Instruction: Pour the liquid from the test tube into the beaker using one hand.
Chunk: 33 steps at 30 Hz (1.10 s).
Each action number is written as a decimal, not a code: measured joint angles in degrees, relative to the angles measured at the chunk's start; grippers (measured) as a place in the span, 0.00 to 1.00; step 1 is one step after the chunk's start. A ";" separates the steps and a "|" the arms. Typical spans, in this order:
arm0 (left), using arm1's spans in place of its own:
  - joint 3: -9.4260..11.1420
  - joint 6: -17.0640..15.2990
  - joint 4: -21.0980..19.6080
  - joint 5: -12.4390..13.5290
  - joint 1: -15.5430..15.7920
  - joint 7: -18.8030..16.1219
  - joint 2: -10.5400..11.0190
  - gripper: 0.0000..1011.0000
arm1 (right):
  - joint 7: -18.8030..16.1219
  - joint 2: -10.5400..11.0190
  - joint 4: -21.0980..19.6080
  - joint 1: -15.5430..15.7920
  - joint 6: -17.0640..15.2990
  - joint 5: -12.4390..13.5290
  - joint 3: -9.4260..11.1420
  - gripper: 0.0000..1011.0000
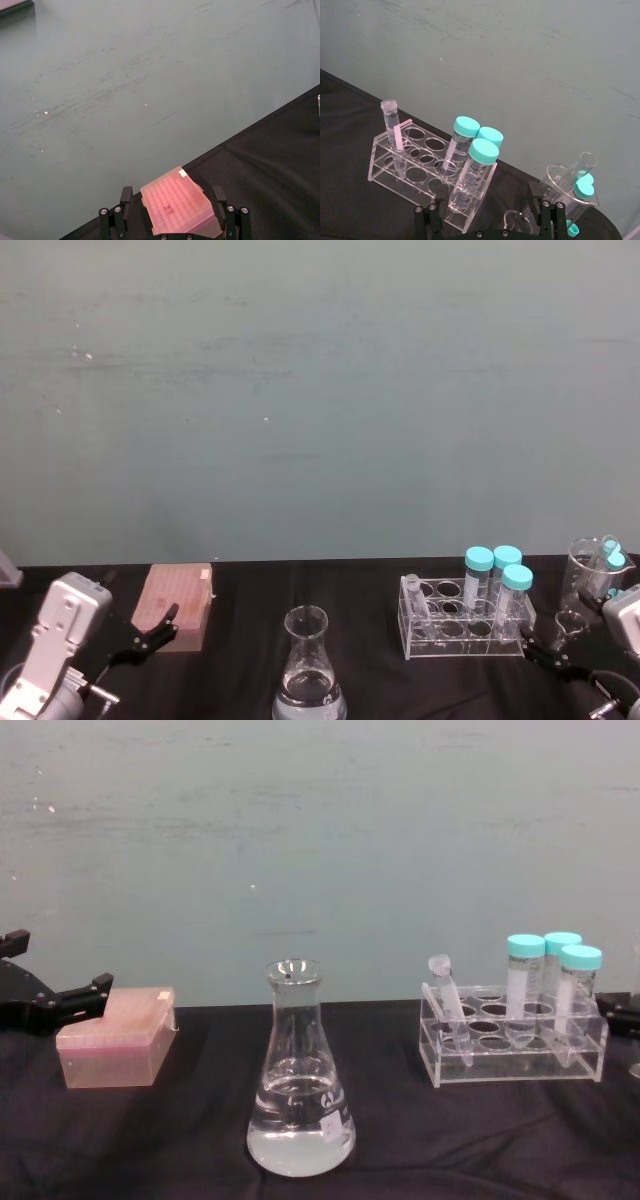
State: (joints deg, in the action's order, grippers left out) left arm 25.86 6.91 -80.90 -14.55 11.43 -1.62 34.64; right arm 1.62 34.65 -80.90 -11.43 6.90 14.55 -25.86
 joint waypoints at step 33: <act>0.00 0.00 0.00 0.00 0.00 0.00 0.00 0.99 | 0.00 0.00 0.00 0.00 0.00 0.00 0.00 0.99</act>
State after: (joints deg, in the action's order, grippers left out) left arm 25.86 6.91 -80.90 -14.55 11.43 -1.62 34.64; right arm 1.62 34.64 -80.90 -11.43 6.90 14.55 -25.86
